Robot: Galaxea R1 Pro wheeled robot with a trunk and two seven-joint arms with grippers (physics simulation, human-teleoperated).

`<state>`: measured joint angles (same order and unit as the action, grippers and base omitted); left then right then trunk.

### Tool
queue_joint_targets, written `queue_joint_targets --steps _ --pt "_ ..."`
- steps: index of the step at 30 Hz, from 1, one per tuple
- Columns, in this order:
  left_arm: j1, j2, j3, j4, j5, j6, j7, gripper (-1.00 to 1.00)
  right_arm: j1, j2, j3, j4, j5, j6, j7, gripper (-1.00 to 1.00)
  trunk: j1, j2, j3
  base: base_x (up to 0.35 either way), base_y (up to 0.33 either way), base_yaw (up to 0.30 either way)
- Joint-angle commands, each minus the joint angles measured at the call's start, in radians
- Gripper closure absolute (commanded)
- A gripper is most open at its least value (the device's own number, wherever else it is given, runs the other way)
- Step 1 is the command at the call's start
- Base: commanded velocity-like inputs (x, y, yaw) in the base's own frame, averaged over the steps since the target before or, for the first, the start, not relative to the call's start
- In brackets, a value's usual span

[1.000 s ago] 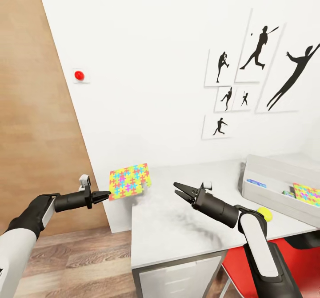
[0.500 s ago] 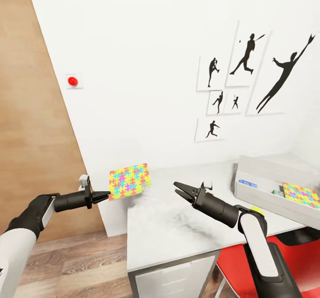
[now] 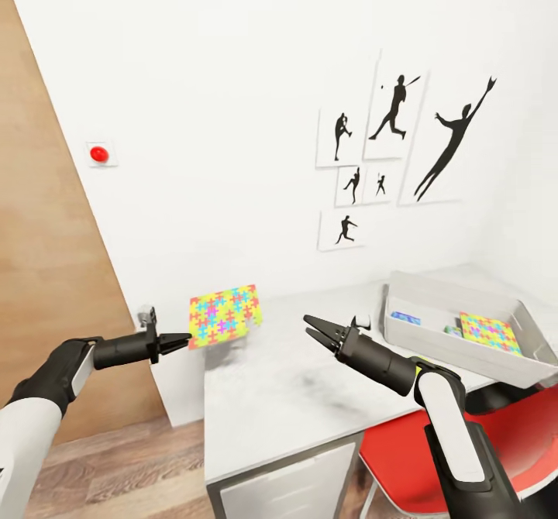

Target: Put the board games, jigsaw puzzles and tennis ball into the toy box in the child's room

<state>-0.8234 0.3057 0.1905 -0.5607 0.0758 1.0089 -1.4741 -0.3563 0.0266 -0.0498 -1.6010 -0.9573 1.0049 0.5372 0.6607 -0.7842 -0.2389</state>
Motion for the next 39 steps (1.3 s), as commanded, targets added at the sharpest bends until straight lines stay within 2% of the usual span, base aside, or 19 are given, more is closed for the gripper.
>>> queue_joint_targets --steps 1,25,39 --pt "0.000 0.001 0.000 0.000 0.000 0.010 -0.003 1.00 -0.001 0.001 -0.002 0.001 0.006 0.005 0.007 -1.00 -0.004 0.006 0.003 0.000 0.000 -0.179" --pt "0.000 -0.002 -0.001 -0.001 0.001 0.007 0.002 1.00 -0.001 0.000 -0.005 0.006 0.011 0.006 0.009 -1.00 -0.096 0.174 0.112 0.000 0.000 -0.149" --pt "0.000 -0.003 -0.001 -0.001 -0.016 0.007 0.003 1.00 -0.001 0.001 -0.005 0.006 0.011 0.006 0.007 -1.00 -0.149 0.272 0.176 0.000 0.000 -0.138"
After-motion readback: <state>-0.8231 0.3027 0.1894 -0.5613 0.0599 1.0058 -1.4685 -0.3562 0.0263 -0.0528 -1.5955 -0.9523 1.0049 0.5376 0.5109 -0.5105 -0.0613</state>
